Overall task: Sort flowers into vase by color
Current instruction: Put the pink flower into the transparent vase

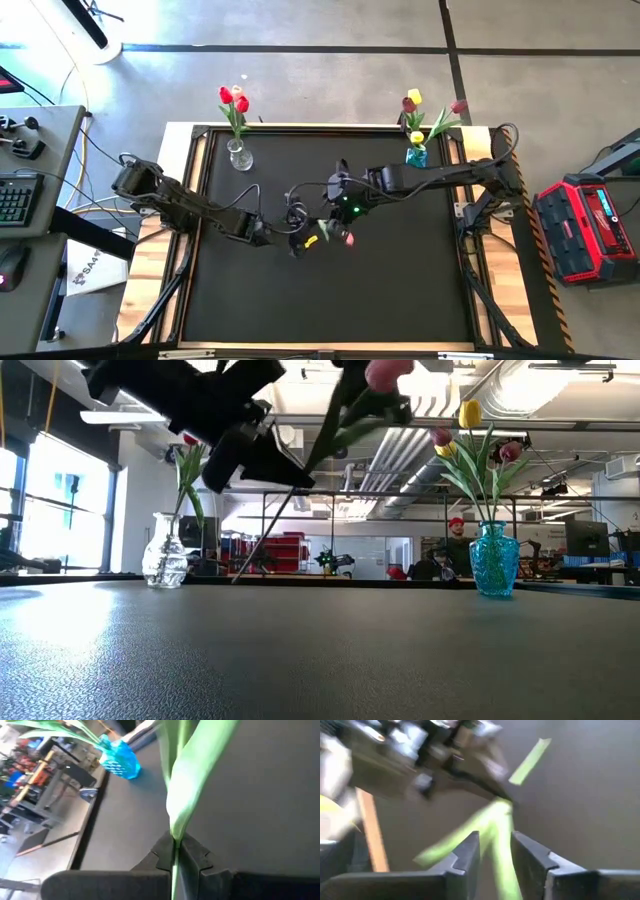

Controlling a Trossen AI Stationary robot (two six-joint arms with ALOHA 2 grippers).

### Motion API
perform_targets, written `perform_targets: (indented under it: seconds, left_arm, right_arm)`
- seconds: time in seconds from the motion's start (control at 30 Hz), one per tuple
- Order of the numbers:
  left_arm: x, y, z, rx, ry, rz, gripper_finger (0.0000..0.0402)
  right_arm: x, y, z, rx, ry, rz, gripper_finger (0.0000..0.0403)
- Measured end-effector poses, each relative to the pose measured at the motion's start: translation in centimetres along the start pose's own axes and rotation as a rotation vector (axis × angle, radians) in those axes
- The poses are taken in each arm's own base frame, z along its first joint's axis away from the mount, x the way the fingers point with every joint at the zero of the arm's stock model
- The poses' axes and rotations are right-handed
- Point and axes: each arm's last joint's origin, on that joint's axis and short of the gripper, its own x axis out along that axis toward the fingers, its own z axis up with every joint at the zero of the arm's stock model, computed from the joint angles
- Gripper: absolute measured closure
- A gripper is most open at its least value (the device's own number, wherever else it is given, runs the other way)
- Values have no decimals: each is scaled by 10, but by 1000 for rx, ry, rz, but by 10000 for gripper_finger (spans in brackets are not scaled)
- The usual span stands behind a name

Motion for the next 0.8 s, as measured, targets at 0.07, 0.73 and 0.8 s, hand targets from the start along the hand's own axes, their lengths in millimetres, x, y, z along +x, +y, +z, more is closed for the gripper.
perform_targets:
  seconds: [0.07, 0.73, 0.8]
  left_arm:
    - [1, 1, -1, -3, -2, -19, 401]
    - [-59, 53, -16, -321, -126, 26, 401]
    - [-75, 66, -27, -384, -144, 90, 401]
  right_arm:
    - [-9, 2, -2, -37, 13, -96, 291]
    - [-44, 16, -22, -128, -96, -491, 203]
    - [-31, 13, -27, -111, -116, -440, 203]
